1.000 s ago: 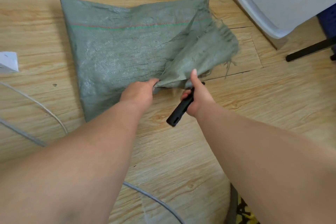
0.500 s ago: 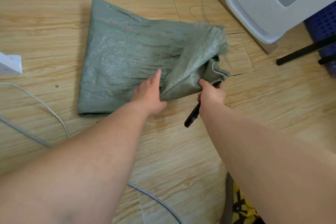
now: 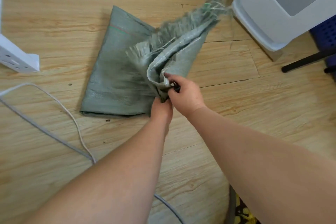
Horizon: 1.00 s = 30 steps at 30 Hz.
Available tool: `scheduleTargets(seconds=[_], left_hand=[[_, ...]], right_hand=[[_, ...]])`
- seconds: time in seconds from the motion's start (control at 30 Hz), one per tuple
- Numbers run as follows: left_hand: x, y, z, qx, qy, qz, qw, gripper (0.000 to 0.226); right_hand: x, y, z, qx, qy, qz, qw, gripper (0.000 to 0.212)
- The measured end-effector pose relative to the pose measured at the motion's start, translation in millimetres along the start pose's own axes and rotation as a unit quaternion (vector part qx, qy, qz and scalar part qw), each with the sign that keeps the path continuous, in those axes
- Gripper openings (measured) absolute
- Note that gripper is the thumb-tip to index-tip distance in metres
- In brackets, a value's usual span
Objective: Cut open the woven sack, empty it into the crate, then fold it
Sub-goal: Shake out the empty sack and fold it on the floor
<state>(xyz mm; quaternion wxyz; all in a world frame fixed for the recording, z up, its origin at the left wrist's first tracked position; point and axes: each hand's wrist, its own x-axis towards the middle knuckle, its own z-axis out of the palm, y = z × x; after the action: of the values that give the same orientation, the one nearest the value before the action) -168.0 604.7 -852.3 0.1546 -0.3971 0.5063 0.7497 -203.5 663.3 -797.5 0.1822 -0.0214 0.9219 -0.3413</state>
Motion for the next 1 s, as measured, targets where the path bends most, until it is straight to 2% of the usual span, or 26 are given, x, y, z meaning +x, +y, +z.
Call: scheduleTargets(seconds=[0.1,0.17,0.23,0.37,0.43,0.47,0.5,0.57,0.6,0.63,0.7,0.73,0.77,0.83,0.87,0.9,0.93,0.97,1.0], left_hand=[[-6,-7,-17,-0.020,-0.016,-0.083,0.996,0.032],[-10,-2,-27,-0.069,-0.037,-0.139,0.987,0.022],[-8,2,-42,-0.088,-0.018,-0.165,0.982,0.017],[0,5,-80,-0.071,0.067,-0.164,0.982,0.060],[5,6,-94,-0.011,0.135,-0.078,0.988,0.105],[5,7,-99,0.026,0.151,-0.012,0.988,0.121],[5,9,-103,0.085,0.163,0.048,0.982,0.125],[1,11,-110,0.165,0.164,0.096,0.968,0.111],[1,11,-113,0.129,0.161,0.074,0.976,0.097],[1,13,-116,0.042,0.160,0.027,0.986,0.079],[0,16,-117,-0.100,0.153,-0.090,0.979,0.049],[-1,18,-115,-0.132,0.135,-0.129,0.973,0.039],[-4,20,-112,-0.143,0.122,-0.145,0.971,0.035],[-13,23,-105,-0.124,0.133,-0.139,0.974,0.034],[-17,26,-103,-0.120,0.166,-0.135,0.969,0.043],[-17,25,-103,-0.075,0.238,-0.111,0.962,0.058],[-23,26,-105,0.026,0.317,-0.053,0.947,0.073],[-29,29,-107,0.143,0.367,0.040,0.918,0.081],[-35,34,-109,0.266,0.369,0.155,0.877,0.082]], right_hand=[[1,-14,15,-0.108,-0.108,-0.071,0.986,0.037],[3,-24,23,-0.182,-0.154,-0.091,0.967,0.033],[6,-32,32,-0.239,-0.200,-0.090,0.946,0.035],[8,-46,45,-0.257,-0.236,-0.058,0.935,0.039],[8,-52,51,-0.234,-0.233,-0.046,0.943,0.041],[7,-53,54,-0.205,-0.233,-0.034,0.950,0.043],[6,-55,56,-0.160,-0.235,-0.012,0.959,0.045],[1,-58,59,-0.032,-0.241,0.046,0.969,0.048],[0,-58,59,0.018,-0.225,0.065,0.972,0.045],[-2,-57,59,0.043,-0.183,0.079,0.979,0.040],[-4,-45,59,0.019,-0.043,0.123,0.991,0.027],[-7,-37,58,-0.001,0.017,0.170,0.985,0.026],[-11,-30,58,0.000,0.043,0.230,0.972,0.028],[-23,-21,60,0.061,0.003,0.347,0.936,0.040],[-28,-19,63,0.103,-0.032,0.389,0.915,0.044],[-32,-17,65,0.149,-0.055,0.419,0.894,0.045],[-35,-15,67,0.191,-0.064,0.439,0.876,0.044],[-36,-14,69,0.218,-0.066,0.452,0.862,0.041],[-37,-13,71,0.230,-0.066,0.459,0.856,0.039]])
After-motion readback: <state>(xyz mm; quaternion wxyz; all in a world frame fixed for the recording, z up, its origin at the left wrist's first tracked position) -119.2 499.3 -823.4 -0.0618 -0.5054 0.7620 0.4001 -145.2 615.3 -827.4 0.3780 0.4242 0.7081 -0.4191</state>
